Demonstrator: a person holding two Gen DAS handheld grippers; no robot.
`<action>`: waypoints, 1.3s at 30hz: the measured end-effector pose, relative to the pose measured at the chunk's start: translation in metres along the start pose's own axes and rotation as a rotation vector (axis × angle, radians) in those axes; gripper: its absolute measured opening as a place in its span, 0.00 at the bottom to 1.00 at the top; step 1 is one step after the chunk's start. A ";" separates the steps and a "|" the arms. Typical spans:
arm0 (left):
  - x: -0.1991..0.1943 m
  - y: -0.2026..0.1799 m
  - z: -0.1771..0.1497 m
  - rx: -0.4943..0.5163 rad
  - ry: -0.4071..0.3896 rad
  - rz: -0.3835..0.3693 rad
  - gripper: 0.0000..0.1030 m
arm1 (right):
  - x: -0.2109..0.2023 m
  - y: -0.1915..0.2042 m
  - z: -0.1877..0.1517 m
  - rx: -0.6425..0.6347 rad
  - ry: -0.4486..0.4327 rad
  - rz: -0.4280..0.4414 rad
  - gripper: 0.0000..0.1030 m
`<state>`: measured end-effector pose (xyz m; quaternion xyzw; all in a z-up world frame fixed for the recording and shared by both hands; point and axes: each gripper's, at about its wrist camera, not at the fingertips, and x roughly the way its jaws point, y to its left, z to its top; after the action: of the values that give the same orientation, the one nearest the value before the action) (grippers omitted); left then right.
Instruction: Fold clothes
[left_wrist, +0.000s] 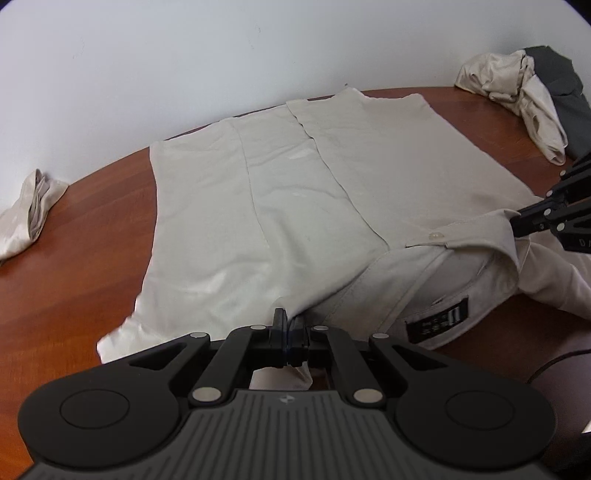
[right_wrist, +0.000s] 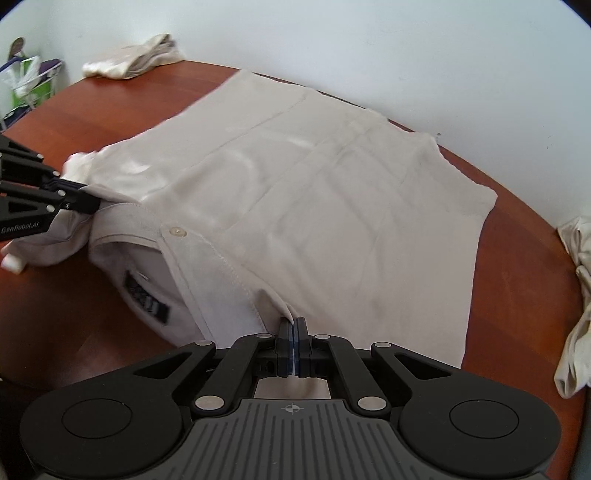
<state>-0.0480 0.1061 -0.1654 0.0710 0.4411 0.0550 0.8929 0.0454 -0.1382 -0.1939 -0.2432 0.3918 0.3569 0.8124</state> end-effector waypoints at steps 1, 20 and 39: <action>0.009 0.001 0.004 0.007 0.014 0.009 0.04 | 0.006 -0.004 0.005 0.012 0.005 -0.004 0.04; -0.007 0.023 0.013 0.018 0.022 -0.093 0.16 | -0.020 -0.020 0.001 0.045 -0.029 0.061 0.21; 0.035 -0.012 -0.005 0.069 0.124 -0.055 0.17 | 0.018 0.009 -0.011 0.301 0.079 0.118 0.28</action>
<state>-0.0301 0.1001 -0.1981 0.0861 0.4991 0.0194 0.8620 0.0415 -0.1328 -0.2154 -0.1091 0.4862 0.3314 0.8012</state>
